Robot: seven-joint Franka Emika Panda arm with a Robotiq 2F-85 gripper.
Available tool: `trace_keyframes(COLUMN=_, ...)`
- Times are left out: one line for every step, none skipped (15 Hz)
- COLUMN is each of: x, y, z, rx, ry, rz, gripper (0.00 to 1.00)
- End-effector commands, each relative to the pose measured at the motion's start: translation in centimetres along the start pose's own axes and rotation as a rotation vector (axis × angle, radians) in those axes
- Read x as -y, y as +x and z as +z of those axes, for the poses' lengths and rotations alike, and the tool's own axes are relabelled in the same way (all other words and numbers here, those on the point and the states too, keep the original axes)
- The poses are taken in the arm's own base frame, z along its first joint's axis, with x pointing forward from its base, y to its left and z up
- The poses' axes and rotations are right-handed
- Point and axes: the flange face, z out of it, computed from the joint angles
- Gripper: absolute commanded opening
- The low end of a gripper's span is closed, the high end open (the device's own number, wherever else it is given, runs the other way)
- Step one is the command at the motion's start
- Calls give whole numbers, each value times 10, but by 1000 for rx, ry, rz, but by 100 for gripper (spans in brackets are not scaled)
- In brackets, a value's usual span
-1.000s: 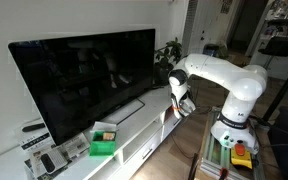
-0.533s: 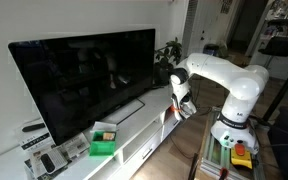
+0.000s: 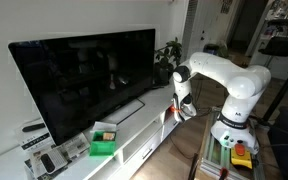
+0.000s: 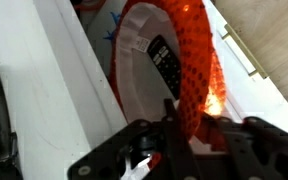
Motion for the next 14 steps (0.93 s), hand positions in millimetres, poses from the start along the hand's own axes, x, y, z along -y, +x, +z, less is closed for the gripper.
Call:
trace_keyframes(x=-6, y=6, z=4, rx=-32, ry=-34, rz=-24, gripper=49)
trace_keyframes(x=-5, y=6, z=5, rx=-33, ry=-32, rz=-23, gripper=57)
trace_keyframes(x=-4, y=6, z=5, rx=-35, ry=-29, rz=-24, gripper=62)
trace_keyframes(x=-2, y=6, z=5, rx=-34, ry=-25, rz=-23, gripper=69)
trace_keyframes(x=0, y=6, z=5, rx=-37, ry=-15, rz=-19, gripper=76)
trace_keyframes(x=2, y=7, z=5, rx=-35, ry=-6, rz=-14, gripper=82)
trace_keyframes(x=6, y=7, z=6, rx=-27, ry=15, rz=0, gripper=90)
trace_keyframes(x=9, y=8, z=7, rx=-27, ry=32, rz=14, gripper=96)
trace_keyframes(x=11, y=8, z=8, rx=-24, ry=50, rz=22, gripper=100)
trace_keyframes(x=13, y=9, z=9, rx=-25, ry=64, rz=24, gripper=100)
trace_keyframes(x=15, y=9, z=8, rx=-22, ry=89, rz=31, gripper=100)
trace_keyframes(x=14, y=10, z=7, rx=-3, ry=108, rz=40, gripper=100)
trace_keyframes(x=11, y=10, z=4, rx=9, ry=133, rz=62, gripper=100)
trace_keyframes(x=8, y=8, z=2, rx=15, ry=137, rz=89, gripper=100)
